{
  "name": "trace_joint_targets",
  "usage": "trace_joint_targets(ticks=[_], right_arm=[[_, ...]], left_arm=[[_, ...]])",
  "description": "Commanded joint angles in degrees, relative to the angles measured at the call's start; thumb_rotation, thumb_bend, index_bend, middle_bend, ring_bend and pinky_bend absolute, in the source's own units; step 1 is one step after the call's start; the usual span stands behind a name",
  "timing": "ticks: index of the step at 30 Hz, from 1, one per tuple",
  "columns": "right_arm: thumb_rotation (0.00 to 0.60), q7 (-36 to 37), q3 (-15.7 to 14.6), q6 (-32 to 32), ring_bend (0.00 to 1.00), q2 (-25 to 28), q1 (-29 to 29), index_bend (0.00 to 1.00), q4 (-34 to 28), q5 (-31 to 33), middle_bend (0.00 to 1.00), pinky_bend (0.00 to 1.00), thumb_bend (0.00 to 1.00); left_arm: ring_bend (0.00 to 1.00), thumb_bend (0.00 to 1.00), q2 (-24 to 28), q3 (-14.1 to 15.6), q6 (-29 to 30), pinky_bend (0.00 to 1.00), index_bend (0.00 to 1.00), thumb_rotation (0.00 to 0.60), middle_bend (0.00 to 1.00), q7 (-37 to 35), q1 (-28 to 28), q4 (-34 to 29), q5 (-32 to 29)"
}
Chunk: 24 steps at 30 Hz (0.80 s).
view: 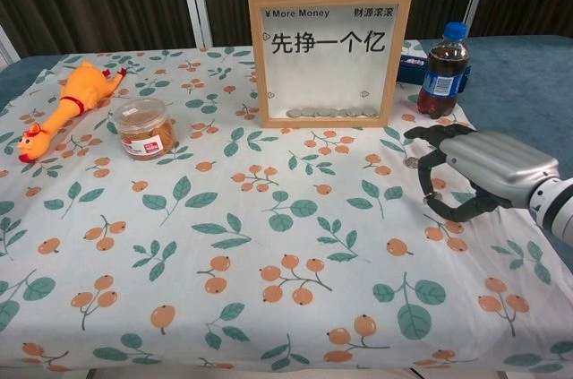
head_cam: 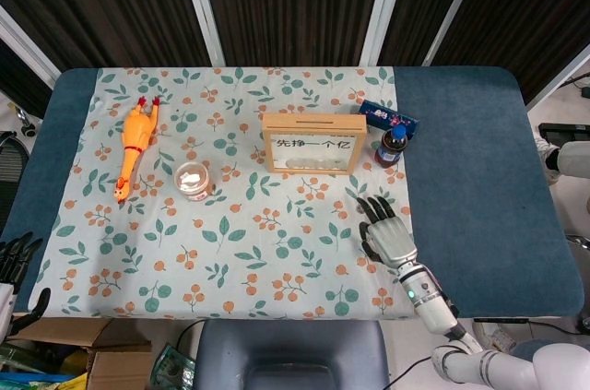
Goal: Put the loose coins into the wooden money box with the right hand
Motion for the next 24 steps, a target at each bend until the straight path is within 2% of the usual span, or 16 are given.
trace_joint_targets(ticks=[1, 6, 12, 16, 19, 24], right_arm=[[0.600, 0.0, 0.0, 0.2, 0.00, -0.1, 0.0, 0.70, 0.1, -0.1, 0.17, 0.00, 0.59], [0.600, 0.7, 0.4, 1.9, 0.00, 0.8, 0.0, 0.71, -1.7, -1.1, 0.18, 0.00, 0.60], [0.600, 0.7, 2.6, 8.1, 0.00, 6.0, 0.5, 0.71, -11.0, -5.0, 0.18, 0.00, 0.60], [0.600, -1.2, 5.8, 9.6, 0.00, 10.6, 1.8, 0.71, -20.1, -5.3, 0.18, 0.00, 0.60], [0.600, -4.6, 9.6, 10.2, 0.00, 13.9, 3.3, 0.71, -26.9, -4.5, 0.18, 0.00, 0.60], [0.600, -9.4, 16.5, 7.6, 0.00, 17.1, 6.5, 0.71, -34.4, 1.8, 0.18, 0.00, 0.60]], left_arm=[[0.00, 0.44, 0.0, 0.0, 0.0, 0.00, 0.00, 0.600, 0.00, 0.0, 0.0, 0.0, 0.0], [0.00, 0.44, 0.0, 0.0, -0.2, 0.00, 0.00, 0.600, 0.00, 0.0, -0.1, 0.0, -0.1], [0.00, 0.44, -0.1, -0.1, -0.4, 0.00, 0.00, 0.600, 0.00, 0.2, -0.1, 0.0, -0.3], [0.00, 0.44, -0.2, -0.1, -0.5, 0.00, 0.00, 0.600, 0.00, 0.7, -0.2, -0.2, -0.2], [0.00, 0.44, -0.3, -0.1, -0.6, 0.00, 0.00, 0.600, 0.00, 1.0, -0.3, -0.2, -0.2], [0.00, 0.44, -0.4, -0.2, -0.8, 0.00, 0.00, 0.600, 0.00, 1.2, -0.4, -0.3, -0.5]])
